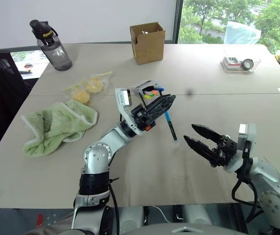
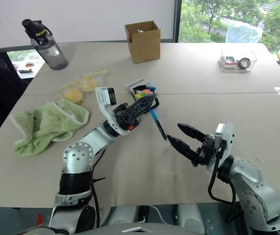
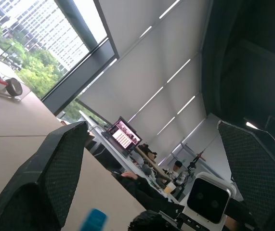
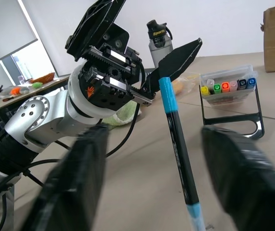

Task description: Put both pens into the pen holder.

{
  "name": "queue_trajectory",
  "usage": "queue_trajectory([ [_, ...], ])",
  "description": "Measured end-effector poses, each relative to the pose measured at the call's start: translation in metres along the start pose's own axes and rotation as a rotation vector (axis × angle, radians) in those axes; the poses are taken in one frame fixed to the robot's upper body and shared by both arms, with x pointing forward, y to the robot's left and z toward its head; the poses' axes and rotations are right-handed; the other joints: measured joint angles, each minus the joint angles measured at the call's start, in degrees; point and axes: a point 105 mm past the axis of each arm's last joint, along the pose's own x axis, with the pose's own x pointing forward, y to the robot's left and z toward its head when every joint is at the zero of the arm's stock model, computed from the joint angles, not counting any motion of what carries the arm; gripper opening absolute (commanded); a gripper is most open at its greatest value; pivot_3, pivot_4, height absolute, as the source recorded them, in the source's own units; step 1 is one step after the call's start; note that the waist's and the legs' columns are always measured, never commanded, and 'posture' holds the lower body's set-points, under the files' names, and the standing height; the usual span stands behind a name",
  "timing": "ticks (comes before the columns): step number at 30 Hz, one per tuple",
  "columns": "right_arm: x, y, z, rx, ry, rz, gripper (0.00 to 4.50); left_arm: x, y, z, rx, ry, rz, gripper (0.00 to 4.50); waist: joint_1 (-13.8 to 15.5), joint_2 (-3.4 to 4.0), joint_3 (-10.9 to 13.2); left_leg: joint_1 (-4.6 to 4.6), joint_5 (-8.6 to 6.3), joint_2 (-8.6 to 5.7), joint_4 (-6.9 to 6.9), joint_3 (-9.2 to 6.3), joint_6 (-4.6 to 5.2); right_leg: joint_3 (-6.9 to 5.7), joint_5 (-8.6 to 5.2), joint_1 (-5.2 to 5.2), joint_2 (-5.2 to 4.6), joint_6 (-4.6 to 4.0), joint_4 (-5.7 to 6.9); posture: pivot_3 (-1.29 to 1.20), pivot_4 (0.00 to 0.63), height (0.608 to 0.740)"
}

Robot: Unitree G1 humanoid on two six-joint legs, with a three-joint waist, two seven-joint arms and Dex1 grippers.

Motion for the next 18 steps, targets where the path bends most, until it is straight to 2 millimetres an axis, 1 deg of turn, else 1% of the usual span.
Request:
queue_trajectory([
  [8, -0.001, -0.003, -0.001, -0.021, 0.010, -0.023, 4.45, -0.004, 0.002, -0.004, -0.009, 0.011, 0.012, 4.50, 0.0, 0.00, 0.0, 0.00, 0.00, 0.00, 0.00, 0.00, 0.00, 0.00, 0.00, 0.00, 0.00, 0.00, -0.01, 0.00, 0.150, 0.736],
  [9, -0.001, -0.006, -0.002, -0.032, 0.014, -0.037, 4.50, -0.005, 0.003, -0.005, -0.009, 0.014, 0.020, 3.98, 0.0, 0.00, 0.0, 0.00, 0.00, 0.00, 0.00, 0.00, 0.00, 0.00, 0.00, 0.00, 0.00, 0.00, -0.01, 0.00, 0.150, 0.736],
  [10, -0.002, -0.007, -0.003, -0.042, 0.019, -0.049, 4.50, -0.007, 0.004, -0.006, -0.004, 0.018, 0.030, 3.70, 0.0, 0.00, 0.0, 0.00, 0.00, 0.00, 0.00, 0.00, 0.00, 0.00, 0.00, 0.00, 0.00, 0.00, -0.01, 0.00, 0.150, 0.736],
  [16, -0.001, -0.010, -0.010, -0.068, 0.063, -0.072, 4.50, -0.017, 0.017, -0.005, 0.061, 0.036, 0.119, 3.70, 0.0, 0.00, 0.0, 0.00, 0.00, 0.00, 0.00, 0.00, 0.00, 0.00, 0.00, -0.01, 0.00, 0.00, -0.01, 0.00, 0.150, 0.736],
  [18, 0.001, -0.011, -0.015, -0.084, 0.090, -0.078, 4.50, -0.023, 0.019, -0.005, 0.072, 0.046, 0.144, 3.70, -0.1, 0.00, 0.0, 0.01, 0.00, 0.01, -0.01, 0.01, 0.00, 0.01, 0.00, -0.01, 0.00, 0.00, -0.01, 0.00, 0.150, 0.736],
])
